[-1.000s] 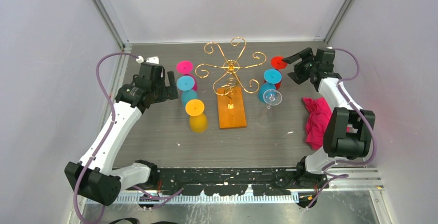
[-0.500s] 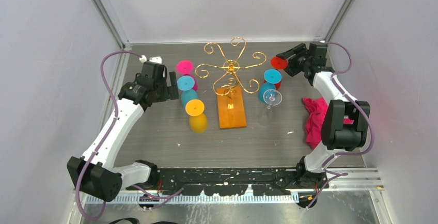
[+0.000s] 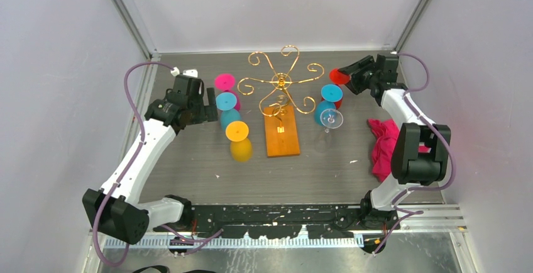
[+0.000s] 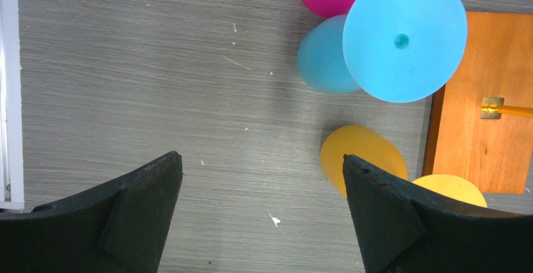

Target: Place the wine glass upside down on the wine glass rack

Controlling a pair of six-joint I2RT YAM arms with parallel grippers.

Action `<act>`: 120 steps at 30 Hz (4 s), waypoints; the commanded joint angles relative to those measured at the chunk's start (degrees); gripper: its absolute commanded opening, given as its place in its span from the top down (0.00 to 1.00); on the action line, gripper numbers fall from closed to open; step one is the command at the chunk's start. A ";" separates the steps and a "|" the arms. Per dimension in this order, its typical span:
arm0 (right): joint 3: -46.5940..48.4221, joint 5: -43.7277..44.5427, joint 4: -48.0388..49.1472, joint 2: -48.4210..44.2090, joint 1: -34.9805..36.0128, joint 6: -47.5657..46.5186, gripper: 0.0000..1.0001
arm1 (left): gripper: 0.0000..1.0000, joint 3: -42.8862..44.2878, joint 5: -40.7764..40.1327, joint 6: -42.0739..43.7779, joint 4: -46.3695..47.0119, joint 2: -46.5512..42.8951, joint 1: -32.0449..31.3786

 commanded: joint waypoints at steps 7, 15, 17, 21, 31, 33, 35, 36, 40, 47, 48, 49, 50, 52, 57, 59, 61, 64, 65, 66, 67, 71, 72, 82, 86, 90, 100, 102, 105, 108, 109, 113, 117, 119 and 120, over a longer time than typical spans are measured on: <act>-2.97 1.78 1.07 -6.33 0.27 0.32 0.47 | 0.00 1.80 -0.31 0.60 0.81 -0.94 -0.17; -3.94 2.16 0.86 -7.58 0.27 0.36 0.56 | 0.00 1.37 -0.48 0.12 0.72 -1.17 -0.15; -3.98 2.16 0.94 -7.30 0.27 0.40 0.59 | 0.00 1.17 -0.57 0.07 0.80 -1.26 -0.17; -4.26 1.98 1.16 -6.71 0.27 0.66 0.64 | 0.00 0.85 -0.57 -0.07 1.15 -1.58 -0.17; -5.91 1.64 2.14 -6.26 0.27 0.66 0.79 | 0.00 -0.55 -1.36 0.01 2.03 -2.63 -0.17; -6.18 1.63 2.54 -6.26 0.27 0.99 0.86 | 0.00 -0.65 -1.58 0.07 2.12 -2.84 -0.17; -6.30 1.75 2.78 -6.14 0.27 1.07 0.90 | 0.00 -0.74 -1.84 0.19 2.05 -2.94 -0.17; -6.35 1.80 2.87 -6.16 0.27 1.16 0.93 | 0.00 -0.71 -2.03 0.27 1.96 -3.09 -0.17; -6.31 1.81 3.14 -6.39 0.27 1.50 0.99 | 0.00 -1.08 -2.24 0.30 1.95 -3.45 -0.17; -4.40 0.85 2.40 -7.28 0.27 1.05 0.99 | 0.00 -1.12 -2.33 -0.05 2.25 -3.60 -0.17; -3.80 0.58 2.22 -7.46 0.27 0.97 0.99 | 0.00 -1.10 -2.33 -0.11 2.30 -3.56 -0.17; -3.11 0.28 1.99 -7.72 0.27 0.97 0.99 | 0.00 -1.10 -2.33 -0.15 2.30 -3.56 -0.17; -2.43 0.05 1.62 -8.14 0.27 0.94 0.99 | 0.00 -1.10 -2.40 -0.22 2.32 -3.56 -0.17; -0.64 -0.40 0.74 -8.83 0.27 0.88 0.99 | 0.00 -1.10 -2.42 -0.37 2.30 -3.64 -0.17; 4.27 -1.51 -0.98 -9.62 0.27 1.22 0.99 | 0.00 -1.01 -2.59 -0.84 2.39 -4.03 -0.17; 5.65 -1.78 -0.92 -9.90 0.27 2.43 0.99 | 0.00 -1.01 -2.68 -1.06 2.30 -4.25 -0.17; 6.45 -2.07 -0.49 -10.19 0.27 3.59 0.99 | 0.00 -0.93 -2.72 -1.24 2.25 -4.47 -0.17; 7.03 -2.58 0.86 -11.02 0.27 5.40 0.99 | 0.00 -1.13 -2.58 -1.83 2.21 -4.88 -0.17; 7.05 -2.77 1.52 -11.15 0.27 6.07 0.99 | 0.00 -1.29 -2.59 -2.02 2.21 -5.08 -0.17; 7.08 -3.03 2.16 -11.40 0.27 6.75 0.99 | 0.00 -1.40 -2.45 -2.22 2.21 -5.25 -0.17; 7.19 -3.25 2.67 -11.56 0.27 7.45 0.99 | 0.00 -1.51 -2.30 -2.43 2.21 -5.43 -0.17; 7.83 -3.81 3.94 -12.07 0.27 9.31 0.99 | 0.00 -1.78 -1.76 -3.26 2.30 -6.11 -0.17; 7.99 -3.82 3.81 -12.32 0.27 9.39 0.99 | 0.00 -1.88 -1.61 -3.45 2.30 -6.32 -0.17; 5.15 -3.76 5.72 -13.36 0.27 9.56 0.99 | 0.00 -4.04 -1.45 -4.86 2.88 -7.70 -0.17; 4.88 -4.76 7.34 -13.36 0.27 9.96 0.99 | 0.00 -4.26 -2.05 -4.96 2.27 -8.52 -0.17; 5.82 -6.33 8.37 -13.22 0.27 10.86 0.99 | 0.00 -4.81 -1.92 -5.46 2.25 -9.20 -0.17; 9.14 -8.74 7.37 -13.94 2.18 12.40 0.99 | 0.01 -5.72 -0.60 -7.24 3.58 -10.28 -0.17; 9.93 -8.75 6.86 -14.04 3.28 12.30 0.99 | 0.02 -5.83 -0.45 -7.37 3.66 -10.40 -0.17; 11.22 -8.34 6.40 -14.03 4.81 12.18 0.99 | 0.02 -6.00 -0.31 -7.59 3.88 -10.59 -0.17; 12.45 -7.27 3.55 -14.16 8.56 11.31 0.99 | 0.03 -6.11 -0.16 -7.74 3.90 -10.66 -0.17; 12.60 -6.96 3.17 -14.31 9.40 11.08 0.99 | 0.03 -6.16 -0.14 -7.77 3.88 -10.75 -0.17; 12.53 -5.90 1.91 -15.37 12.02 10.35 0.99 | 0.03 -6.11 -0.05 -7.77 3.74 -11.02 -0.17; 11.87 -5.07 0.35 -17.00 13.98 9.49 0.99 | 0.03 -5.79 0.25 -7.79 3.75 -11.20 -0.17; 11.48 -4.65 -0.62 -18.06 14.38 9.05 0.99 | 0.04 -5.69 0.43 -7.79 3.64 -11.27 -0.17; 11.15 -4.61 -0.92 -18.70 14.54 8.97 0.99 | 0.04 -5.66 0.68 -7.90 3.62 -11.29 -0.17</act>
